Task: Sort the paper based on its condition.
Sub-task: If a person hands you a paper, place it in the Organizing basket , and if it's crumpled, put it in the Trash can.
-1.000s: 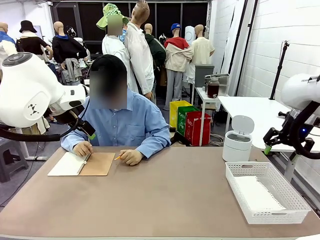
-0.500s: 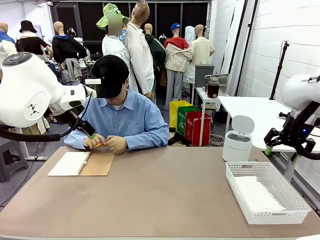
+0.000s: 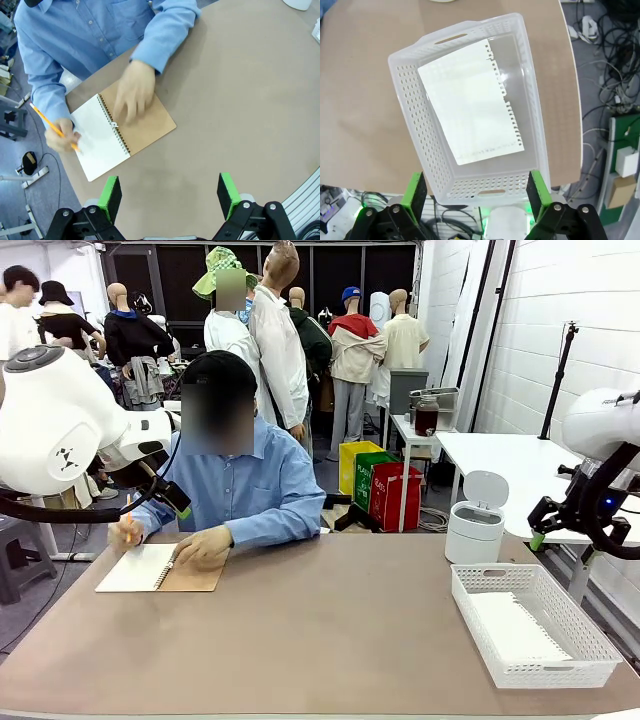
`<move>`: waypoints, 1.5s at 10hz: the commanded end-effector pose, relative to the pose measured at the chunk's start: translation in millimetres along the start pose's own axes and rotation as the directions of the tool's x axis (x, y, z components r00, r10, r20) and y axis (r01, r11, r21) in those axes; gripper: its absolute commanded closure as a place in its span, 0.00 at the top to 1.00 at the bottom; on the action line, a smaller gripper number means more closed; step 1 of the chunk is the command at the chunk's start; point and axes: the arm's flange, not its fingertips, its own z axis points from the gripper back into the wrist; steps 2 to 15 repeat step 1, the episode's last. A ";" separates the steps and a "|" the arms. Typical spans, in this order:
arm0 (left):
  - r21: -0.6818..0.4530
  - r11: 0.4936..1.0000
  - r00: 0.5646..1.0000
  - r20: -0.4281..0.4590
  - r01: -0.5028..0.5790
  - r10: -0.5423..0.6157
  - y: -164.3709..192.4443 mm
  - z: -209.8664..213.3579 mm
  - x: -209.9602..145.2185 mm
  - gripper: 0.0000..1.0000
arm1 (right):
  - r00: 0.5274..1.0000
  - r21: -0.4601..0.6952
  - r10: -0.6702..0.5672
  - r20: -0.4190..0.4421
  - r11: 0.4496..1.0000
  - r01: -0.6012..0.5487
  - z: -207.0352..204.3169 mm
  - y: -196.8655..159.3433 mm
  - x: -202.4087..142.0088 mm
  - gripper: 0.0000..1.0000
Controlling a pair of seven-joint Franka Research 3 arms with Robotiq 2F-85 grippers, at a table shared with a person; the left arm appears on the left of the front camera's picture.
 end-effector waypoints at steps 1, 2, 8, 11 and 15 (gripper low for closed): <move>-0.002 1.000 1.000 0.001 -0.002 0.002 0.4 0.3 0.0 1.00 | 1.000 0.017 0.013 0.006 1.000 -0.013 -2.6 0.3 0.0 1.00; -0.002 1.000 1.000 0.001 -0.002 0.002 0.4 0.3 0.0 1.00 | 1.000 0.017 0.013 0.006 1.000 -0.013 -2.6 0.3 0.0 1.00; -0.002 1.000 1.000 0.001 -0.002 0.002 0.4 0.3 0.0 1.00 | 1.000 0.017 0.013 0.006 1.000 -0.013 -2.6 0.3 0.0 1.00; -0.002 1.000 1.000 0.001 -0.002 0.002 0.4 0.3 0.0 1.00 | 1.000 0.017 0.013 0.006 1.000 -0.013 -2.6 0.3 0.0 1.00; -0.002 1.000 1.000 0.001 -0.002 0.002 0.4 0.3 0.0 1.00 | 1.000 0.017 0.013 0.006 1.000 -0.013 -2.6 0.3 0.0 1.00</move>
